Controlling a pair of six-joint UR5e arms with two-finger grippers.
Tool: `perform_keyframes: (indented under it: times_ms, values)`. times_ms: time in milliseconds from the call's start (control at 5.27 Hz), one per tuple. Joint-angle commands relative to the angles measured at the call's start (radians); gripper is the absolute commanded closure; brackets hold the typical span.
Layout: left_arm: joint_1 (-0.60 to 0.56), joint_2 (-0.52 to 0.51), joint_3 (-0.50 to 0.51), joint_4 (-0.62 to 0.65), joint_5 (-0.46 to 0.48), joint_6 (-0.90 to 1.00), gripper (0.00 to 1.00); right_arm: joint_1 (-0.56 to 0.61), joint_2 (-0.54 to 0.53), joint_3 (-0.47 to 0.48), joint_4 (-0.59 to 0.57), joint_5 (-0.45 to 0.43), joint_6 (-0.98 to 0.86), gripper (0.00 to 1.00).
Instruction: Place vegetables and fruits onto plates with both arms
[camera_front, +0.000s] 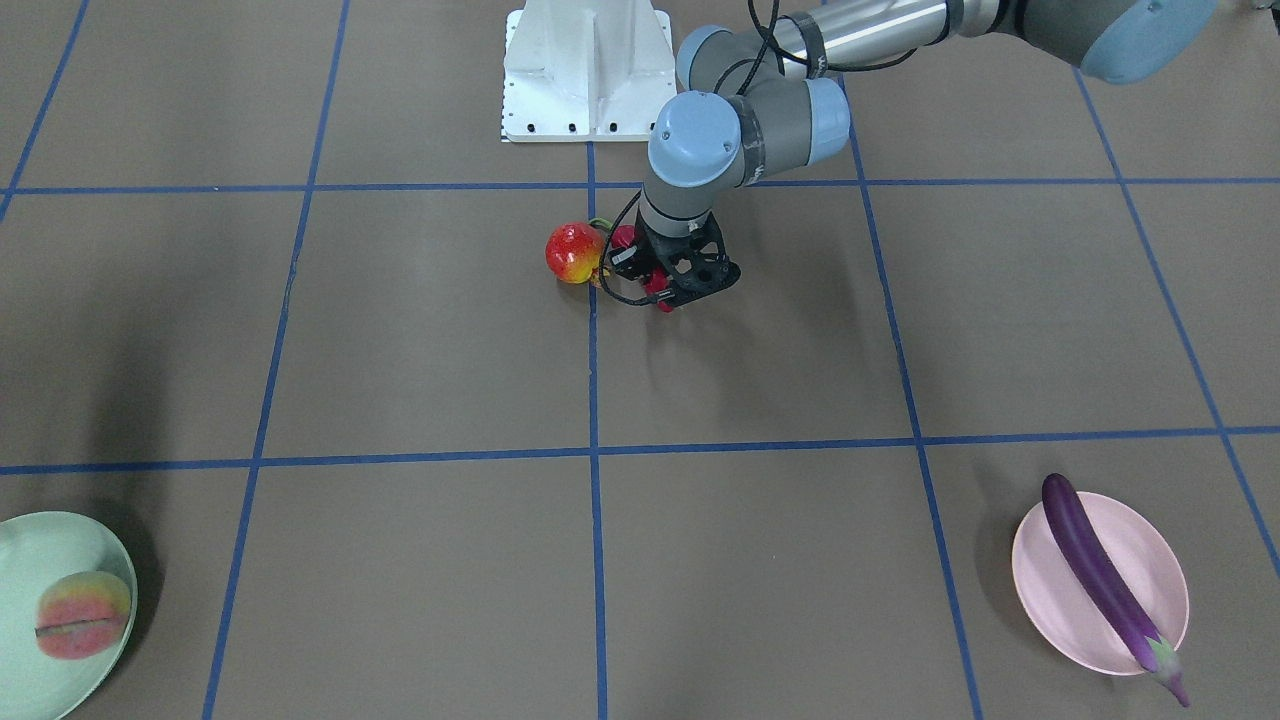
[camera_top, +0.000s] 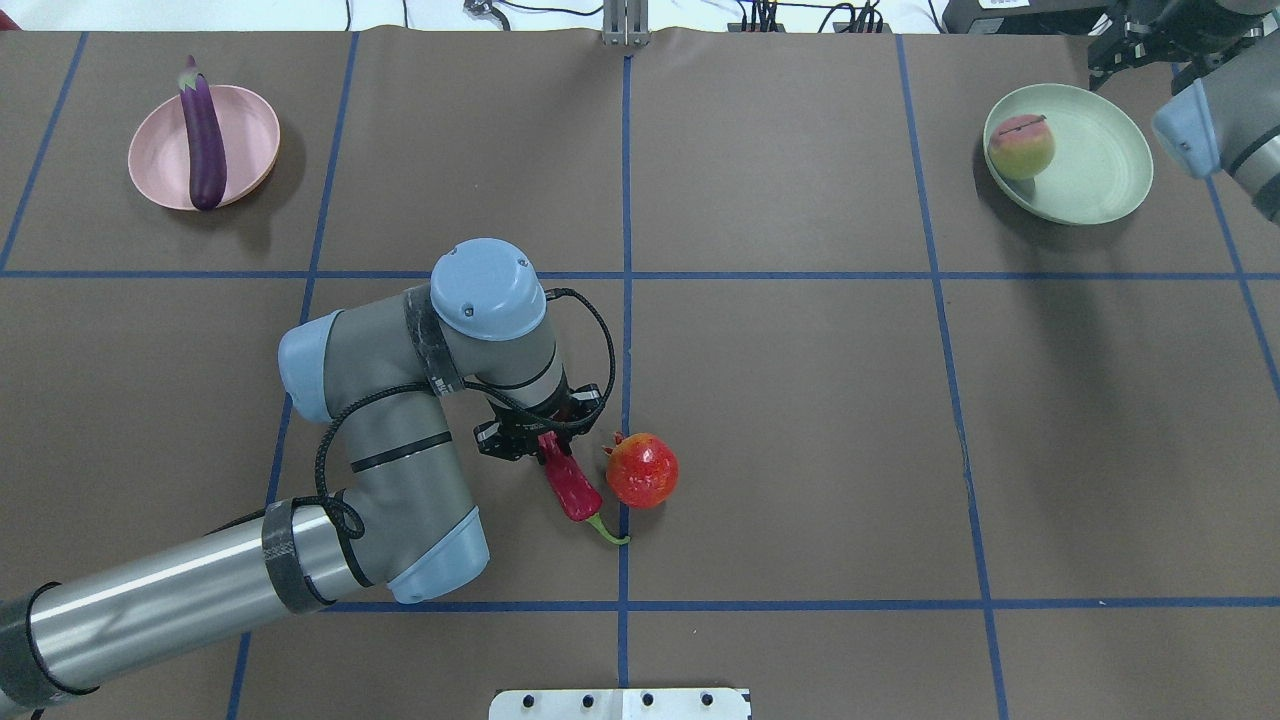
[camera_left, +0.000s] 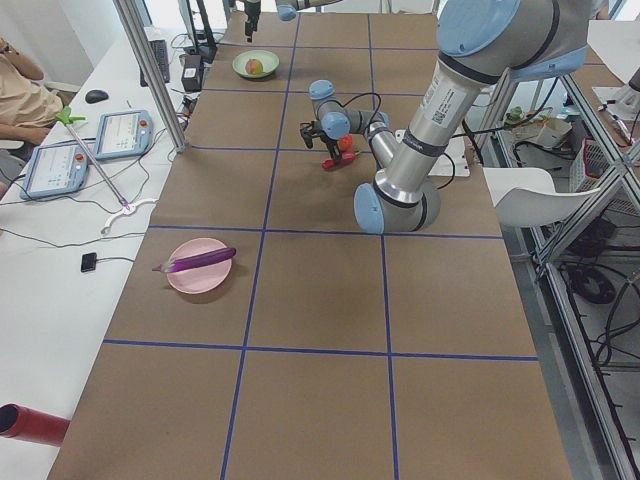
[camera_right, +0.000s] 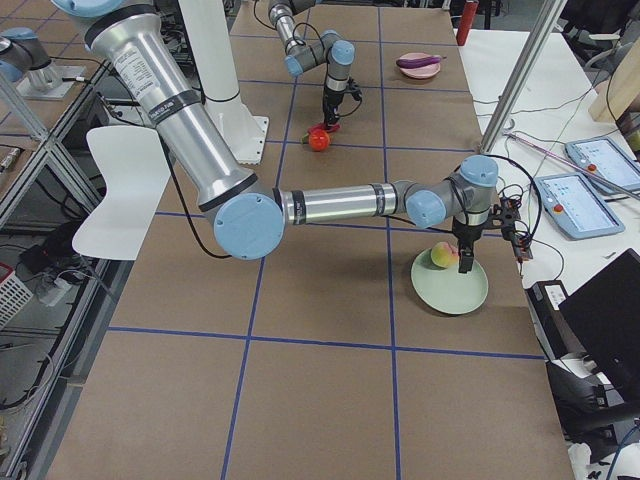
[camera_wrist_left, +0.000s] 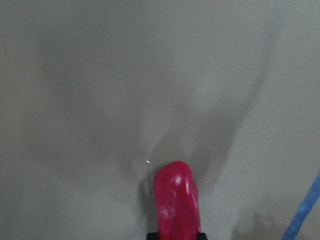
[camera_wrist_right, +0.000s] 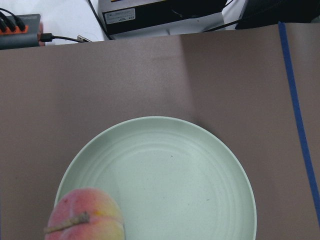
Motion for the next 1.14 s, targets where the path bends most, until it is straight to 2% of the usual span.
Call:
perform_keyframes:
  times_ms: [0, 190, 380, 570, 759, 949]
  values:
    - [-0.004, -0.001, -0.011, 0.003, -0.004, 0.003, 1.0, -0.068, -0.123, 0.267, 0.0, 0.133, 0.251, 0.0]
    - [-0.009, -0.002, -0.022, 0.003, -0.005, 0.003, 1.0, -0.167, -0.177, 0.415, 0.0, 0.112, 0.428, 0.0]
    - [-0.015, -0.002, -0.029, 0.003, -0.008, 0.004, 1.0, -0.279, -0.179, 0.512, 0.002, 0.089, 0.626, 0.0]
    - [-0.058, 0.001, -0.075, 0.013, -0.011, 0.012, 1.0, -0.473, -0.167, 0.603, 0.002, -0.081, 0.825, 0.0]
    - [-0.129, 0.007, -0.079, 0.013, -0.049, 0.016, 1.0, -0.607, -0.139, 0.631, 0.0, -0.181, 0.953, 0.0]
    - [-0.206, 0.008, -0.08, 0.016, -0.129, 0.062, 1.0, -0.708, -0.107, 0.633, 0.0, -0.251, 1.048, 0.0]
